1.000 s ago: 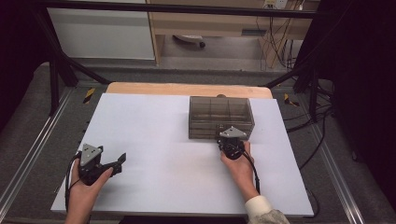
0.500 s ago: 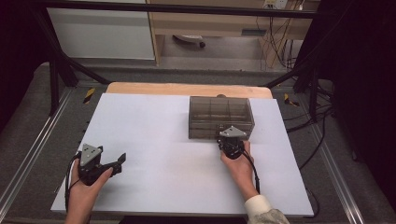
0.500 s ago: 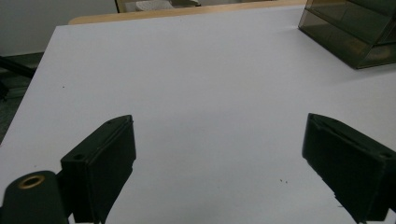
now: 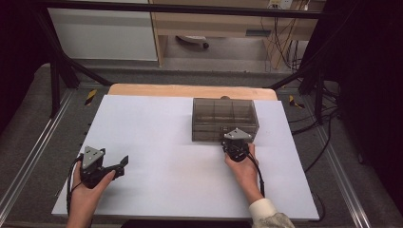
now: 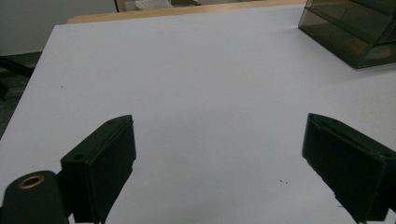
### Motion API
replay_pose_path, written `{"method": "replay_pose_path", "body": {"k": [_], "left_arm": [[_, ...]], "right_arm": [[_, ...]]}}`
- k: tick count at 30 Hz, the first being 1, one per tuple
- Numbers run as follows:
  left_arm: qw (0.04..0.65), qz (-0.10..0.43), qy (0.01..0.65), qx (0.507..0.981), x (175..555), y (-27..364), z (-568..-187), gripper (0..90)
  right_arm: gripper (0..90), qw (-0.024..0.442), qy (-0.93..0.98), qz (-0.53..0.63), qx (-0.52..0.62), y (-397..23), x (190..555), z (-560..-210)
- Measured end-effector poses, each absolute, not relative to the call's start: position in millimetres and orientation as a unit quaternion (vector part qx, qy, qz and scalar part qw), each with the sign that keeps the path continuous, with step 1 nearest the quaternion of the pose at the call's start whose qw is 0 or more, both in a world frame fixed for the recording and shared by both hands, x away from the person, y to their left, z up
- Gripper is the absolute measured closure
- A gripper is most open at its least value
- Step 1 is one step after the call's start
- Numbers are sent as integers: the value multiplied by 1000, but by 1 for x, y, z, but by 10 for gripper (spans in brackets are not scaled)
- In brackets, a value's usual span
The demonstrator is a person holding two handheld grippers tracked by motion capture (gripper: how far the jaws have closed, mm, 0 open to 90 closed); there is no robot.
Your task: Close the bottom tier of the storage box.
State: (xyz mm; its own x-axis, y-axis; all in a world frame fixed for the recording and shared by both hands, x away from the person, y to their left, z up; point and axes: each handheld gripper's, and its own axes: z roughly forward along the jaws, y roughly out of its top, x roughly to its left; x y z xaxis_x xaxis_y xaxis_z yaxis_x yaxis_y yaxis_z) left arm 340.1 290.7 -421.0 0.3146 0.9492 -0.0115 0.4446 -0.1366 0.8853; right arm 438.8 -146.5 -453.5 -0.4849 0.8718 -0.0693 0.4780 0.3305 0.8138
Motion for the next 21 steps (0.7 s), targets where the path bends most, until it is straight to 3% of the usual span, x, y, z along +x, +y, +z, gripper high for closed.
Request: {"method": "replay_pose_path", "body": {"k": [14, 21], "left_arm": [[427, 301, 504, 688, 338, 293, -419, 92], [427, 301, 505, 687, 338, 294, -418, 92]], "right_arm": [[892, 251, 765, 405, 434, -146, 429, -443], [763, 233, 754, 438, 430, -152, 411, -425]]}}
